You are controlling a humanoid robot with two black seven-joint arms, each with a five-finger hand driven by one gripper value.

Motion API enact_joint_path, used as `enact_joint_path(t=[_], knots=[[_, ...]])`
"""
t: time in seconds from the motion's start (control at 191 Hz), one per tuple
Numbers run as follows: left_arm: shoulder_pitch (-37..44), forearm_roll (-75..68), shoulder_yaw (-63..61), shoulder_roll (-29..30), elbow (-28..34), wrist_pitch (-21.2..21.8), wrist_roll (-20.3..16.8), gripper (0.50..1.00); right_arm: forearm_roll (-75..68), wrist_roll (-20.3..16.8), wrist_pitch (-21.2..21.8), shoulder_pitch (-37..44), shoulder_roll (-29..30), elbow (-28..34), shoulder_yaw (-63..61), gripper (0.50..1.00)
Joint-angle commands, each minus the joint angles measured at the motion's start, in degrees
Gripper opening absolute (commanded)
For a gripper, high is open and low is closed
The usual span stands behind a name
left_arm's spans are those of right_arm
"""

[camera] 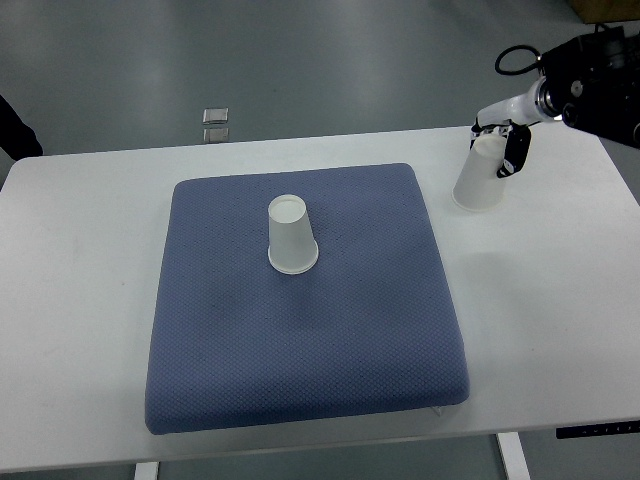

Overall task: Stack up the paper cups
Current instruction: 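Lift the cup with the right hand and carry it over the cushion cup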

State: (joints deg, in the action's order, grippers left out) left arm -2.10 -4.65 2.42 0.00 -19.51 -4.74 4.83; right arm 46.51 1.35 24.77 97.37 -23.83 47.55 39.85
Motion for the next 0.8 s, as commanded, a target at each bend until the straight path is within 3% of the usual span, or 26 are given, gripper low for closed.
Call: enact_joint_path(t=[0.0,0.167,0.424,0.602,0.795], knots=[[0.0,0.0,0.0,0.0,-0.1,0.0,0.0,1.0,-0.1,0.1,4.3,8.6,-3.7,6.1,0.0,0.629],[0.0,-0.1,0.0,0.0,-0.2,0.0,0.0,1.0,-0.7,-0.3,8.4,21.8,-9.8,20.9,0.1,0.631],[0.0,0.0,0.0,0.0,-0.1,0.0,0.0,1.0,-0.9,-0.2,8.7,25.7,-9.4,21.7,0.8,0.633],[0.0,0.0,0.1,0.0,-0.1,0.0,0.0,1.0,-5.6,-0.2,8.2,28.7,-3.2,21.3,0.3,0.637],[0.0,0.0,0.2,0.0,-0.1,0.0,0.0,1.0,-12.9,-0.2,7.8,31.9,8.9,18.1,-0.9,0.637]])
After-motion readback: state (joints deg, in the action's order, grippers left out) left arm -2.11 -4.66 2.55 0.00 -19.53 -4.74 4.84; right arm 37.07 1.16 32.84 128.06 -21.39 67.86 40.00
